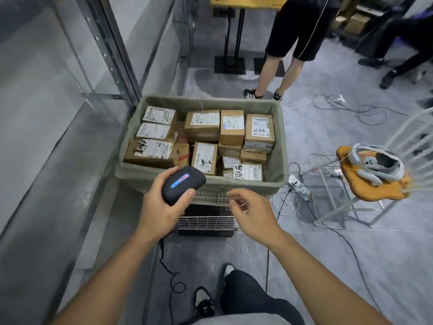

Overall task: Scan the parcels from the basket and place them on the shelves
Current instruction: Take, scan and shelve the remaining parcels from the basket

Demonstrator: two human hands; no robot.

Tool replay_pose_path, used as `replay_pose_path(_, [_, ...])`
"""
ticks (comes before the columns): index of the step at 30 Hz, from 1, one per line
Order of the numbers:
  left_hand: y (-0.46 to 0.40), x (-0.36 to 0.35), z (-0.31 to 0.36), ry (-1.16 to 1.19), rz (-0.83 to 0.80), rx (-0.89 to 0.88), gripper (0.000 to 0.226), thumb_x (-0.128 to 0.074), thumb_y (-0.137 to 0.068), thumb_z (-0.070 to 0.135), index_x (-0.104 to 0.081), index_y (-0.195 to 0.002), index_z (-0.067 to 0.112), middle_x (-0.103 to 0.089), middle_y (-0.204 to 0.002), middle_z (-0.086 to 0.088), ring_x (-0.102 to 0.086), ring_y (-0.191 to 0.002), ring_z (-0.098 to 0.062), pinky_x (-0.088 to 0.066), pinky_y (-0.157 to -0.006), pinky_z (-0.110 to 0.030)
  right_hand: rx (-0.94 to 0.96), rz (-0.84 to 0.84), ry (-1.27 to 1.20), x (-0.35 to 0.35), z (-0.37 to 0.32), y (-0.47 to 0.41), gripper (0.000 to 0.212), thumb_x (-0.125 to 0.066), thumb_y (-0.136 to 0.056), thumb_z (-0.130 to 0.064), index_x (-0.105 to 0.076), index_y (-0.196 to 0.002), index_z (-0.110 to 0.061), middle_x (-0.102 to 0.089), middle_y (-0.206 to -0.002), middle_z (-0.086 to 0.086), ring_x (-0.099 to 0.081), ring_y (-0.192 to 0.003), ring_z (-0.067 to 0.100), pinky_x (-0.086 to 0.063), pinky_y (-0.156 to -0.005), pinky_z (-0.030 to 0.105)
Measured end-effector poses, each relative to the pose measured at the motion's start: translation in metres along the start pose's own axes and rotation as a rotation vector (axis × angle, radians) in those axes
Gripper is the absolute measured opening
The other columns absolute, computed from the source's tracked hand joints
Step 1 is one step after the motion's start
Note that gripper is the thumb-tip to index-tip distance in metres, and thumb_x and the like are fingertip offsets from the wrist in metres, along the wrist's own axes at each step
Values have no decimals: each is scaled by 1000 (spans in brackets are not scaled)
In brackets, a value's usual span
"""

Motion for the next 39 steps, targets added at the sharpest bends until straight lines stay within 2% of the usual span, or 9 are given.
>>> replay_pose_path(4, [-40,-14,-3,-2,-6,35,56,-78,-70,58,-56,-122,57,-73,-112,6,-70,-70,-17,-59,-67,-33,-27,-44,-40,-2,12,-47,25,-62,-97,-15,-71,-119,-20,-71,-109,-8,-64,-101,3,-48,-88,13])
replay_pose_path(12, [-121,-42,-3,-11,-12,73,64,-80,-72,58,-57,-129,43,-72,-113,3,-66,-75,-20,-60,-76,-55,-139,-127,-89,2,51,-140,27,-61,-97,-15,-69,-121,-21,-67,-102,-11,-61,-95,1,-46,-82,12])
replay_pose_path(17, [-160,-53,-1,18,-12,85,60,-81,-70,55,-58,-125,48,-71,-108,-4,-66,-67,-16,-56,-59,-31,-233,-110,-123,9,76,-199,29,-60,-98,-15,-66,-126,-18,-65,-104,-6,-60,-92,5,-53,-85,27])
replay_pose_path(24, [-208,-64,-5,-11,-47,62,63,-80,-75,41,-56,-132,28,-66,-122,8,-67,-96,7,-50,-73,-6,-386,-32,-69,9,111,-275,30,-61,-99,-18,-60,-129,-15,-67,-116,0,-62,-106,15,-47,-89,25])
replay_pose_path(27, [-232,-63,-15,-5,-75,91,62,-76,-71,59,-55,-128,48,-67,-123,17,-69,-101,-3,-51,-82,-13,-438,67,7,8,126,-311,39,-62,-97,-18,-56,-135,-11,-64,-127,8,-60,-115,21,-50,-98,34])
replay_pose_path(29, [-249,-64,-24,15,-81,130,59,-77,-71,62,-54,-125,56,-70,-117,9,-70,-86,-16,-57,-77,-30,-449,117,70,7,132,-333,47,-62,-96,-22,-52,-140,-8,-59,-135,13,-54,-126,28,-47,-105,40])
replay_pose_path(32, [-270,-68,-33,37,-83,157,58,-78,-71,61,-55,-124,56,-71,-116,1,-68,-71,-23,-60,-67,-41,-503,137,147,4,142,-356,57,-64,-94,-31,-46,-144,-9,-50,-139,17,-44,-130,34,-42,-105,43])
replay_pose_path(34, [-280,-69,-40,31,-87,176,61,-78,-72,61,-55,-127,52,-71,-119,3,-68,-75,-28,-61,-73,-51,-537,131,184,2,150,-365,64,-67,-92,-36,-43,-144,-7,-48,-139,20,-40,-130,37,-40,-106,44])
replay_pose_path(39, [-292,-69,-54,56,-98,217,60,-78,-71,62,-55,-126,53,-72,-117,0,-67,-72,-27,-59,-69,-46,-530,94,192,-11,154,-384,83,-74,-88,-41,-33,-151,-5,-42,-149,17,-32,-137,35,-35,-111,44])
Point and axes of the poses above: each hand's wrist, its own y-axis away from the middle knuckle, its own x-axis out of the back of the hand, z = x × y, the point moved 8 cm from there along -y, towards the middle knuckle
